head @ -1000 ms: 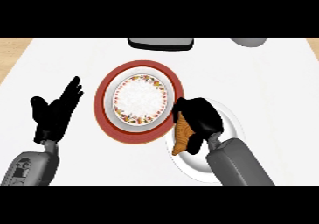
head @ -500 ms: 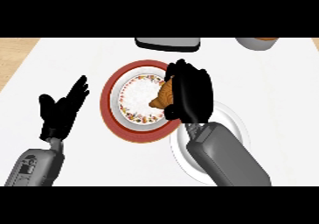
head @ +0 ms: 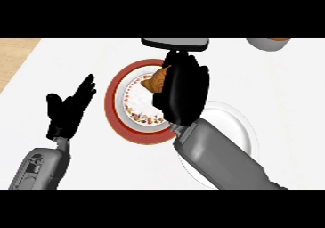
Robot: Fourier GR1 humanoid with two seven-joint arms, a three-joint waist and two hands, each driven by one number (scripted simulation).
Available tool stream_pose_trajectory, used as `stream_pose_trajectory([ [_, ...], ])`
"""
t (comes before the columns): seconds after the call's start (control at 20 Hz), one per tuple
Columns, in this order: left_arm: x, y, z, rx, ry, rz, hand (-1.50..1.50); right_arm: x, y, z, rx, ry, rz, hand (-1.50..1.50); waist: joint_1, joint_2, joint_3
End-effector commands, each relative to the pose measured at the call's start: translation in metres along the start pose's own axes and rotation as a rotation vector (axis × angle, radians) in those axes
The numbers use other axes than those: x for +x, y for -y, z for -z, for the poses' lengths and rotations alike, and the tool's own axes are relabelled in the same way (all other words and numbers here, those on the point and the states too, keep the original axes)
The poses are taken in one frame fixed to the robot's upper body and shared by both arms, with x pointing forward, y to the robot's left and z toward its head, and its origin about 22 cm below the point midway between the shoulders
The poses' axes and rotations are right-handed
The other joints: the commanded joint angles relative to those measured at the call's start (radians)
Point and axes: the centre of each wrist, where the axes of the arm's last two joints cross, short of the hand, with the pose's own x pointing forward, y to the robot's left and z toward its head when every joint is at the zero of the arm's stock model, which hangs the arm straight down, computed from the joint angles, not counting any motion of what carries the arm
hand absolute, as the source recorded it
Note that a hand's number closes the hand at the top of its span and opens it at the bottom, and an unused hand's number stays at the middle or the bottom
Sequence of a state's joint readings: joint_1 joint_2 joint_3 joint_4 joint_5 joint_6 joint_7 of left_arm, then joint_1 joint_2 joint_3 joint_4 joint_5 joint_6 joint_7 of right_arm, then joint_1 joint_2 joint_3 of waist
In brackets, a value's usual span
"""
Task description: Pick the croissant from the plate and place it in the plate
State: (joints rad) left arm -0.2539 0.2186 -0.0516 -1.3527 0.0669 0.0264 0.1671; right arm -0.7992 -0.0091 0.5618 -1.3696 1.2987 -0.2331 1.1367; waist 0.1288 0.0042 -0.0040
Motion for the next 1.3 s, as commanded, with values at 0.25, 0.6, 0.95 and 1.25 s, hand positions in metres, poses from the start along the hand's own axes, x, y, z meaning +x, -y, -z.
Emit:
stream_pose_trajectory([
  [0.25, 0.013, -0.004, 0.008, 0.043, 0.014, -0.012, 0.0, 0.005, -0.024, -0.006, -0.053, -0.284, 0.016, 1.5, -0.035, 0.005, 0.003],
  [0.6, -0.008, -0.016, -0.001, 0.045, -0.011, -0.025, 0.0, -0.017, -0.055, -0.015, 0.14, -0.336, -0.109, 1.5, -0.046, 0.011, 0.002],
  [0.95, 0.004, -0.013, 0.003, 0.06, -0.007, -0.012, 0.0, -0.027, -0.065, -0.021, 0.285, -0.34, 0.111, -1.5, -0.069, 0.006, 0.005],
  [1.25, -0.004, -0.014, -0.008, 0.061, -0.01, -0.008, 0.0, -0.006, -0.059, -0.03, 0.09, -0.142, 0.253, -1.5, -0.069, -0.002, 0.004],
])
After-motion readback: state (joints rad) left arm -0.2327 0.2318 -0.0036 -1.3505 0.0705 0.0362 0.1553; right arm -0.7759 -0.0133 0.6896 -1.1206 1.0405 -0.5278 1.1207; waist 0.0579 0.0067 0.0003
